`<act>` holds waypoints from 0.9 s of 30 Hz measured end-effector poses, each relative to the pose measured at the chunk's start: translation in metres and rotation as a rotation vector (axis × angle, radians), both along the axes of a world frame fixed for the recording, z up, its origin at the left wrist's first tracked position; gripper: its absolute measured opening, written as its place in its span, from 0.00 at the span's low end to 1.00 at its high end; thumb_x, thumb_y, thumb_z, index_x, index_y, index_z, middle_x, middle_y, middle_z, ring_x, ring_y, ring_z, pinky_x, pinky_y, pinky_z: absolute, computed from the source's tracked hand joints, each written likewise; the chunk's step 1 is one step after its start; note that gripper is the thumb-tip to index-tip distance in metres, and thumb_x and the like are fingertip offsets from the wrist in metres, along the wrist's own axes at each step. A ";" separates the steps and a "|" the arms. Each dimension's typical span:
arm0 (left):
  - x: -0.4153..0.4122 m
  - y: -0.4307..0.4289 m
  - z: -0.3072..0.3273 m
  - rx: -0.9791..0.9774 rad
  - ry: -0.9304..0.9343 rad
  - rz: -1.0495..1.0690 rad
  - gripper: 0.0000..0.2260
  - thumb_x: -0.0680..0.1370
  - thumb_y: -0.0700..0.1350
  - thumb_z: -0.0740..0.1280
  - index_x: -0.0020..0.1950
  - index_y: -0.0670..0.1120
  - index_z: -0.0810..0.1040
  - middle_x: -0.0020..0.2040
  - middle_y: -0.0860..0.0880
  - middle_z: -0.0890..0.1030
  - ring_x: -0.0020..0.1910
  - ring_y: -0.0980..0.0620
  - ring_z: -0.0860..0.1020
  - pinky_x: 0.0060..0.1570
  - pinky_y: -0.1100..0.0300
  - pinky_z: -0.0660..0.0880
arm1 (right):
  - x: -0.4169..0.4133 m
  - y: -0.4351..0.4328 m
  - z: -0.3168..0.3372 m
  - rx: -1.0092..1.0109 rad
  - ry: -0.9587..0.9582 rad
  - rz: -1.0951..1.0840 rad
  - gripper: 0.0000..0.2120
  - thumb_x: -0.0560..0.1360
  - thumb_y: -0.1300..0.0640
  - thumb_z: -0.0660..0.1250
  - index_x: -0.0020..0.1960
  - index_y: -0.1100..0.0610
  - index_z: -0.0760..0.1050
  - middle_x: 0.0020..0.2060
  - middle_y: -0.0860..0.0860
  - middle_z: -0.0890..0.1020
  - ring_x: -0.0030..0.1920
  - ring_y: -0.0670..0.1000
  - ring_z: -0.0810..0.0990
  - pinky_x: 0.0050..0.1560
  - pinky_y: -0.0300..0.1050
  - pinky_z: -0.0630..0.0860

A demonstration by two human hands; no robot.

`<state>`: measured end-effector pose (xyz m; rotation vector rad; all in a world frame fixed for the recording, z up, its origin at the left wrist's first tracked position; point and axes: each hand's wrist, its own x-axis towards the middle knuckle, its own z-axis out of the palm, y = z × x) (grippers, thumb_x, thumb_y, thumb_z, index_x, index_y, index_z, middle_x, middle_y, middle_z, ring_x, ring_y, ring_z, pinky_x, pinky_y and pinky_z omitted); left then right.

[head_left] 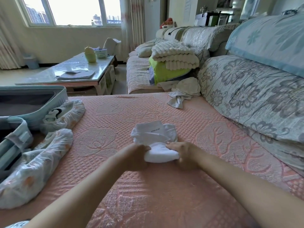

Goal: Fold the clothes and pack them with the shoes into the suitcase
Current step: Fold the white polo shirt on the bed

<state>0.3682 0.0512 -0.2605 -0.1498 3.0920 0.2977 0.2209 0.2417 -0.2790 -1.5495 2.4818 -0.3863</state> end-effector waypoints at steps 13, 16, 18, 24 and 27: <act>-0.004 -0.042 0.019 0.622 0.222 0.500 0.10 0.76 0.49 0.71 0.52 0.45 0.77 0.47 0.44 0.82 0.41 0.44 0.84 0.41 0.46 0.83 | -0.016 -0.006 0.021 -0.409 -0.441 -0.502 0.08 0.75 0.52 0.69 0.52 0.54 0.77 0.47 0.52 0.81 0.49 0.55 0.81 0.41 0.55 0.84; -0.019 -0.033 0.014 0.125 0.400 0.531 0.15 0.78 0.51 0.68 0.63 0.48 0.75 0.59 0.46 0.79 0.56 0.44 0.78 0.53 0.51 0.76 | -0.020 -0.020 0.011 -0.432 -0.257 -0.570 0.14 0.78 0.50 0.67 0.62 0.53 0.75 0.49 0.49 0.81 0.53 0.54 0.80 0.47 0.44 0.75; -0.032 -0.020 0.010 -0.129 0.525 0.413 0.16 0.78 0.50 0.67 0.64 0.48 0.75 0.61 0.46 0.77 0.59 0.44 0.75 0.57 0.50 0.73 | -0.020 -0.030 0.006 -0.469 -0.186 -0.595 0.15 0.80 0.52 0.65 0.65 0.54 0.74 0.51 0.53 0.82 0.54 0.56 0.80 0.49 0.44 0.73; -0.057 0.012 -0.021 -0.234 0.203 0.108 0.35 0.76 0.60 0.38 0.76 0.49 0.67 0.77 0.47 0.66 0.75 0.45 0.64 0.74 0.44 0.50 | -0.029 -0.054 -0.008 -0.378 -0.004 -0.647 0.16 0.81 0.53 0.61 0.67 0.55 0.69 0.60 0.57 0.80 0.57 0.61 0.80 0.54 0.51 0.75; -0.060 0.006 -0.040 -0.170 0.047 0.171 0.37 0.76 0.64 0.34 0.81 0.49 0.49 0.82 0.48 0.50 0.80 0.48 0.47 0.76 0.41 0.44 | -0.033 -0.061 -0.010 -0.263 0.270 -0.471 0.20 0.78 0.55 0.61 0.69 0.57 0.69 0.63 0.58 0.74 0.60 0.61 0.76 0.58 0.54 0.73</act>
